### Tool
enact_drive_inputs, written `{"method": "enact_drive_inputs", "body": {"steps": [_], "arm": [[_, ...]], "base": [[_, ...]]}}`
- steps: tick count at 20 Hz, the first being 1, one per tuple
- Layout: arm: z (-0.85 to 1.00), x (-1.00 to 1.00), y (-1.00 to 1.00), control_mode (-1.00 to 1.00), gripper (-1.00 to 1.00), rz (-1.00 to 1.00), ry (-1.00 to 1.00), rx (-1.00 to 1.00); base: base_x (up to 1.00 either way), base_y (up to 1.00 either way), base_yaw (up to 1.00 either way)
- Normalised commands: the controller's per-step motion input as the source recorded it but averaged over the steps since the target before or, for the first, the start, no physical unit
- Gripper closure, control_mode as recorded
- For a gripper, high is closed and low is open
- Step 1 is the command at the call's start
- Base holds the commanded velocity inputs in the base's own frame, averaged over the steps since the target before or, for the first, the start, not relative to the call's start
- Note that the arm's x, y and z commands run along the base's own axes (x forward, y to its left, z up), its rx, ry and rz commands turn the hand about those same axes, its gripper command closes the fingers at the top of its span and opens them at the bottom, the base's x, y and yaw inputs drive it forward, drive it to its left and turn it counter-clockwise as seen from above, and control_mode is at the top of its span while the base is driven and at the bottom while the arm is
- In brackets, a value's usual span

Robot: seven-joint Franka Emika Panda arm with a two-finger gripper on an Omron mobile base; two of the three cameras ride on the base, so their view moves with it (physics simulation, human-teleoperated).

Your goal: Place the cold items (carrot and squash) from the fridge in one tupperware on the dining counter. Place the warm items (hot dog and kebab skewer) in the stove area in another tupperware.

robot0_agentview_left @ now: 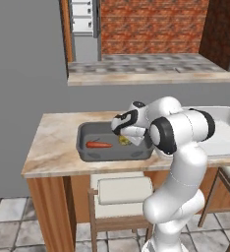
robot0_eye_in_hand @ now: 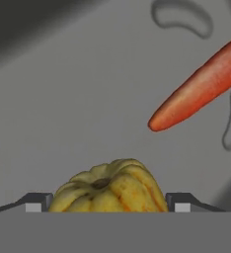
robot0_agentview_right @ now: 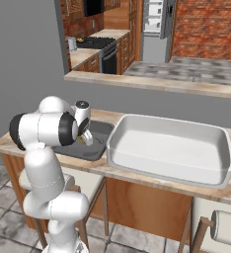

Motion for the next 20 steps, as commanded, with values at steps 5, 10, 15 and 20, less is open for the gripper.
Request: {"method": "enact_drive_inputs", "body": {"steps": [5, 10, 15, 20], "arm": [[0.00, 0.10, 0.07, -1.00, -1.00, -0.01, -0.04, 0.00], [0.00, 0.09, 0.00, -1.00, -1.00, 0.00, -0.05, 0.00], [0.02, 0.00, -0.18, -1.00, -1.00, 0.00, 0.00, 0.00], [0.67, -0.35, -0.44, -1.00, -1.00, 0.03, 0.00, 0.00]], "base": [[0.00, 0.00, 0.00], [0.00, 0.00, 0.00], [0.00, 0.00, 0.00], [0.00, 0.00, 0.00]]}}
